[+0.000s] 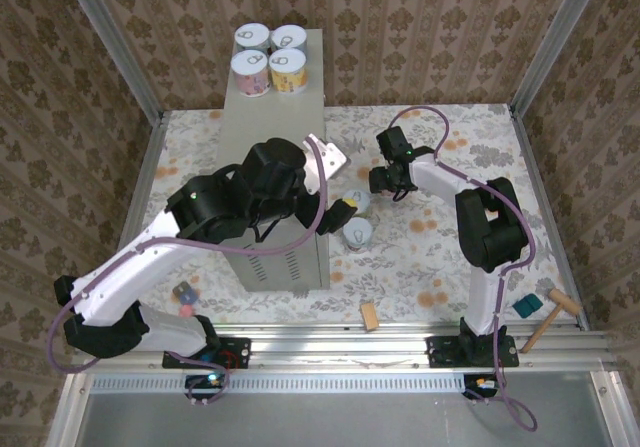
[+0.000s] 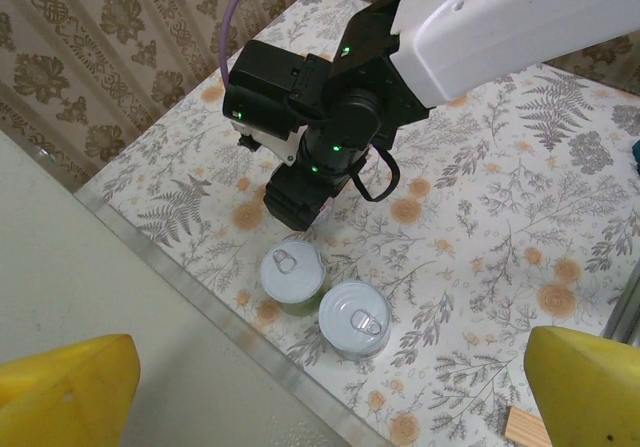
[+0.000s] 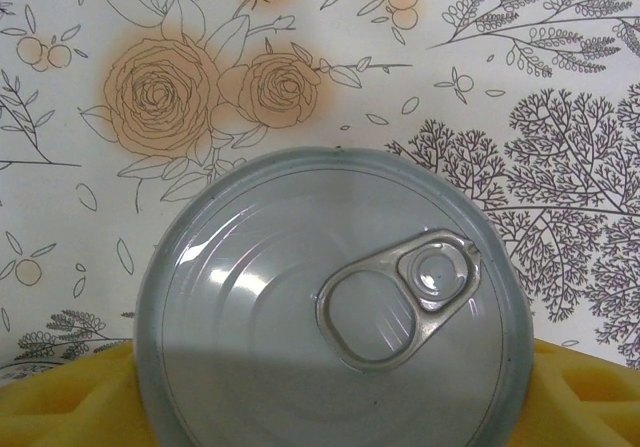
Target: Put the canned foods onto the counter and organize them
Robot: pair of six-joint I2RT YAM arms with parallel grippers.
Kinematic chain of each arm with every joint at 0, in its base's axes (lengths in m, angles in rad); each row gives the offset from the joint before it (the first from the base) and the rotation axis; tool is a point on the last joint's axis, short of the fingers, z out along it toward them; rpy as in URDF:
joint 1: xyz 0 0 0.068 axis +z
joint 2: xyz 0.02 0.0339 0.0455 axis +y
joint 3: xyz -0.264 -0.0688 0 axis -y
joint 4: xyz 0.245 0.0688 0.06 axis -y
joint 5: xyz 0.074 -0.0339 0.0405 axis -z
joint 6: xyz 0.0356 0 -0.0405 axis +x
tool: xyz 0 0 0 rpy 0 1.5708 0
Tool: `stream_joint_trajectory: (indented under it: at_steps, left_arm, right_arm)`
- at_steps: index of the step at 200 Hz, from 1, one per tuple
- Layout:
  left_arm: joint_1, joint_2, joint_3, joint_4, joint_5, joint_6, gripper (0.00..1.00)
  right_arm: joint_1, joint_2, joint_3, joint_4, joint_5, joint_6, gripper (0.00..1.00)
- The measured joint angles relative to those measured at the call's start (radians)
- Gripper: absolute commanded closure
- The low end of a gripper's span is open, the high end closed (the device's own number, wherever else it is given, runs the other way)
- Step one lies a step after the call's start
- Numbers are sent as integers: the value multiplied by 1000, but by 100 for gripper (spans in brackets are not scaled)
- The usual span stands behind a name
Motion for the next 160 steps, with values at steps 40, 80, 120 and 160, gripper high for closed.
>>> stream_joint_trajectory:
  at_steps: [40,80,120,160]
  left_arm:
    - [13,-3,0,-1,4,7,0]
    - [31,-25,-3,0,4,16,0]
    - [50,-69,-25,-1,8,23,0]
    - [69,-95,-39,-2,7,27,0]
  right_arm:
    - [-1,-12,0,-14,0,-6,33]
    - [-1,-117,0,-54,0,-37,33]
    - [-1,-295,0,-84,-9,-86,33]
    - [-2,-441,2,-119,-98,-136,32]
